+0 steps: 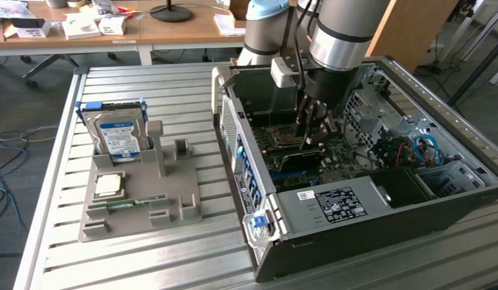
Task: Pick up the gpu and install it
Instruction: 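Press down on the gpu until it lock into place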
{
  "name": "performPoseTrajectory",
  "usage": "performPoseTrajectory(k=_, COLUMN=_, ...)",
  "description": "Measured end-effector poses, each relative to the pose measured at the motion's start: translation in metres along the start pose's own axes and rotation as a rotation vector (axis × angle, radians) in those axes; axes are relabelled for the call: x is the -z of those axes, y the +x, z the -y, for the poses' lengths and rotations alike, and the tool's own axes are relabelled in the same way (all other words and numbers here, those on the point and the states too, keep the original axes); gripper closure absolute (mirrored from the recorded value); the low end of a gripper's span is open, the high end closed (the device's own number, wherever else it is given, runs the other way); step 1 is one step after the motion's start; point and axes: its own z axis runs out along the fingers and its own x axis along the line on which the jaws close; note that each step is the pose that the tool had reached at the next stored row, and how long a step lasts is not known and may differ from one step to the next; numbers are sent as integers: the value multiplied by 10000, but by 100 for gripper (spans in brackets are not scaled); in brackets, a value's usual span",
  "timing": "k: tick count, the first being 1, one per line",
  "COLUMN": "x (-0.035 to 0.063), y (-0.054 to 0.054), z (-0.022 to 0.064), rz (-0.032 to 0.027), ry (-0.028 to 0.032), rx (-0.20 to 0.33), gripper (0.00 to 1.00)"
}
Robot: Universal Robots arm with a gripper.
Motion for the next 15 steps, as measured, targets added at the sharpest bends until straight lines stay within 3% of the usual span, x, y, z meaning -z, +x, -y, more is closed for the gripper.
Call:
performPoseTrajectory(k=1, x=0, y=0, z=0, rz=0, ry=0, rx=0, gripper=68)
performPoseTrajectory(k=3, x=0, y=0, z=0, rz=0, ry=1, rx=1, gripper=68)
performPoseTrajectory(k=7, x=0, y=0, z=0, rz=0, ry=0, rx=0, gripper=89)
performPoseTrajectory(k=15, x=0, y=0, z=0, rz=0, ry=0, rx=0, gripper=89)
